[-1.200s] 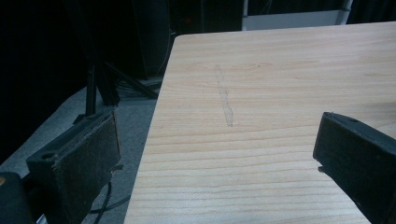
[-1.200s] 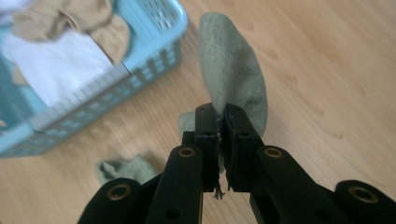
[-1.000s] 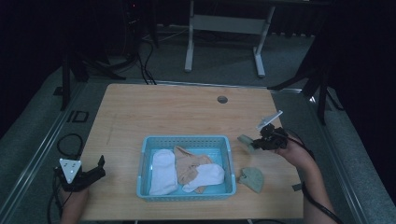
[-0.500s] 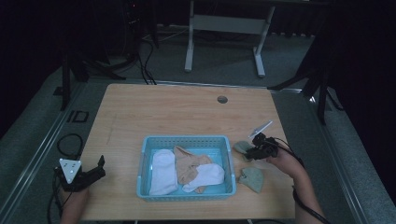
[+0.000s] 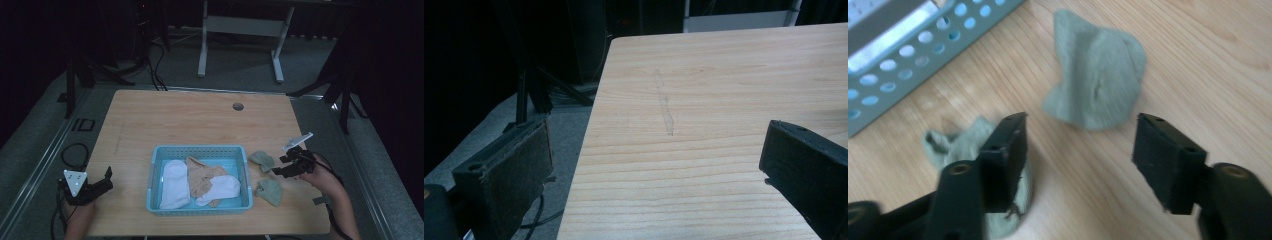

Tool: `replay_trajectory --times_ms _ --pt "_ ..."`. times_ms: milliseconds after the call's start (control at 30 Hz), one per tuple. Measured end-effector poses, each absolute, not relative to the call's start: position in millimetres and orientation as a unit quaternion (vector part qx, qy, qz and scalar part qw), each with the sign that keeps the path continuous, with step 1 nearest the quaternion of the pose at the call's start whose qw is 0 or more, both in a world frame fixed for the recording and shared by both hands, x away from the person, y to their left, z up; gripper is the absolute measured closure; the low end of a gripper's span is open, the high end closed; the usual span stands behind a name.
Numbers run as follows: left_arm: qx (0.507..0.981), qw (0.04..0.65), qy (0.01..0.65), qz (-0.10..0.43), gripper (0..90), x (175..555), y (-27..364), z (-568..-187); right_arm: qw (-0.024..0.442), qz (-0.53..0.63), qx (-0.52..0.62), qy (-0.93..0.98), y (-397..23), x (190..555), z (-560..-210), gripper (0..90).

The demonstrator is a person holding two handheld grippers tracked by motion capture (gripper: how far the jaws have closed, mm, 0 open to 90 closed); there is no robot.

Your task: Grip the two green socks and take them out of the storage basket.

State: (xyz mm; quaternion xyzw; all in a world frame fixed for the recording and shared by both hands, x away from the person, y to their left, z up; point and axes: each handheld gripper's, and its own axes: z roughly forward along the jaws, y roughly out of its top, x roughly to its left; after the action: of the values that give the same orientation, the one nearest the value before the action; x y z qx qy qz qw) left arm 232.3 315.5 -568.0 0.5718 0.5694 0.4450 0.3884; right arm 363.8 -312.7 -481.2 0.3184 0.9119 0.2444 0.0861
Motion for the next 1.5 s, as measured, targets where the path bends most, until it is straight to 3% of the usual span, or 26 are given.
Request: replay_trajectory --times_ms 533,633,967,1067,1400,1500 --pt "0.571 0.39 0.57 0.444 0.3 232 316 -568 0.138 0.284 0.415 0.853 -365 341 -496 19.1" --pt "0.571 0.39 0.57 0.444 0.4 232 316 -568 0.15 0.304 0.439 0.832 -373 340 -503 11.8" --pt "0.573 0.39 0.569 0.443 0.3 232 316 -568 0.19 0.346 0.494 0.775 -383 338 -529 10.8" --pt "0.573 0.391 0.568 0.443 0.4 232 316 -568 0.234 0.342 0.519 0.748 -384 339 -536 10.8" --pt "0.572 0.393 0.567 0.443 0.3 232 316 -568 0.291 0.36 0.552 0.694 -390 333 -549 12.7" --pt "0.572 0.393 0.567 0.444 0.3 232 316 -568 0.289 0.357 0.554 0.694 -391 333 -552 12.7"
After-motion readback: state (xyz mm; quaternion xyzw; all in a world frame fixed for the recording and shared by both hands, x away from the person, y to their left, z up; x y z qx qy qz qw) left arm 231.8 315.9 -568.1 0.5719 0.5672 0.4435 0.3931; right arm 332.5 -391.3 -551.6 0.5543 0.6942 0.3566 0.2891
